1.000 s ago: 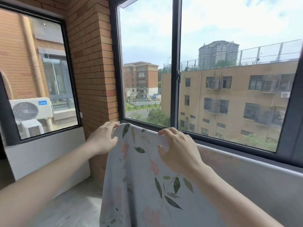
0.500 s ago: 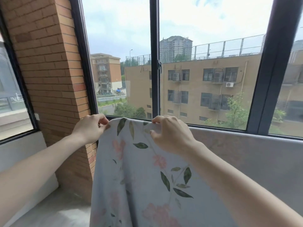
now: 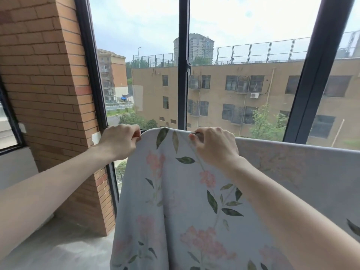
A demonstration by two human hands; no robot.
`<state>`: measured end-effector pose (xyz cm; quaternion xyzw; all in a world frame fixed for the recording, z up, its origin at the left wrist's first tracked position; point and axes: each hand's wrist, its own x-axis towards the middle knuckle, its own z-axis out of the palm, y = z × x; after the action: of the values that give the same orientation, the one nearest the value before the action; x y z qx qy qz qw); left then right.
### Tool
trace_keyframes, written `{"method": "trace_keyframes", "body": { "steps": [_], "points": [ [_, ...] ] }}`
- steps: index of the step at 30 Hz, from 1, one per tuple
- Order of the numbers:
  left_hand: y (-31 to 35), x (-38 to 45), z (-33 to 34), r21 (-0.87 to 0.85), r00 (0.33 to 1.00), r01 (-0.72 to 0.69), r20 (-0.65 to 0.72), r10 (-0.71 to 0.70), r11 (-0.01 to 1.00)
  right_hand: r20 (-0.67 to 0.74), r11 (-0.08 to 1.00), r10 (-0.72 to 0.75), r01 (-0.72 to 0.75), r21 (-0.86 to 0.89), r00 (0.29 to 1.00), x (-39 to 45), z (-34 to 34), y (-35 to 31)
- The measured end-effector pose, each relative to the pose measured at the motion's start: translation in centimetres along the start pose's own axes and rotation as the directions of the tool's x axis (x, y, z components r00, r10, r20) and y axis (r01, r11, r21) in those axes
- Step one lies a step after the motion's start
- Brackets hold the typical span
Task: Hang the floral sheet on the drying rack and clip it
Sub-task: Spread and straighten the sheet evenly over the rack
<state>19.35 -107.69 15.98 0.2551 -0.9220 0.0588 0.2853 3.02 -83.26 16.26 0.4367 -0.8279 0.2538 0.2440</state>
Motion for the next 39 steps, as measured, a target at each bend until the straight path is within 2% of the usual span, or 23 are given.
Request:
{"method": "trace_keyframes", "body": {
  "steps": [6,11,12,14,16,18,21,25,31,34,39],
  "points": [
    [-1.3,2.1,-2.4,0.002,1.0,-0.004,-0.015,0.004,1.0,0.044,1.0,-0.012,0.013,-0.024,0.999,0.0,-0.3,-0.3],
    [-0.7,6.2,-2.4,-0.023,1.0,0.014,0.007,-0.014,1.0,0.083,0.998,0.035,-0.03,-0.053,0.996,0.8,-0.3,-0.4],
    [-0.4,6.7,-2.0,-0.055,0.998,0.02,0.054,-0.017,0.998,0.088,0.997,0.047,-0.042,-0.059,0.995,0.9,-0.4,-0.4],
    [0.0,7.2,-1.0,-0.16,0.971,0.026,0.237,0.013,0.987,0.094,0.996,0.064,-0.058,-0.068,0.994,1.1,-0.4,-0.2],
    [-0.1,7.1,-0.4,-0.292,0.901,0.094,0.432,0.044,0.952,0.089,0.994,0.078,-0.071,-0.084,0.993,1.1,-0.4,-0.1],
    [-0.8,6.8,0.0,-0.422,0.869,0.198,0.493,0.04,0.885,0.076,0.992,0.077,-0.069,-0.106,0.994,0.9,-0.5,0.1],
    [-1.9,5.0,1.1,-0.545,0.919,0.249,0.393,-0.018,0.8,0.05,0.991,0.064,-0.058,-0.117,0.997,0.5,-0.5,0.0],
    [-3.6,-1.0,4.2,-0.559,0.956,0.283,0.23,-0.182,0.779,0.039,0.99,0.056,-0.05,-0.131,0.998,0.6,0.0,-0.3],
    [-6.2,-8.9,9.3,-0.387,0.947,0.299,0.236,-0.22,0.872,0.016,0.988,0.026,-0.023,-0.151,1.0,0.9,0.9,-0.9],
    [-7.2,-8.6,10.6,-0.358,0.927,0.36,0.239,-0.288,0.861,0.018,0.988,0.032,-0.029,-0.152,0.999,0.8,0.8,-1.2],
    [-7.3,-6.5,9.2,-0.275,0.94,0.324,0.205,-0.273,0.905,0.012,0.985,0.036,-0.034,-0.169,0.999,0.3,0.4,-0.8]
  ]
}}
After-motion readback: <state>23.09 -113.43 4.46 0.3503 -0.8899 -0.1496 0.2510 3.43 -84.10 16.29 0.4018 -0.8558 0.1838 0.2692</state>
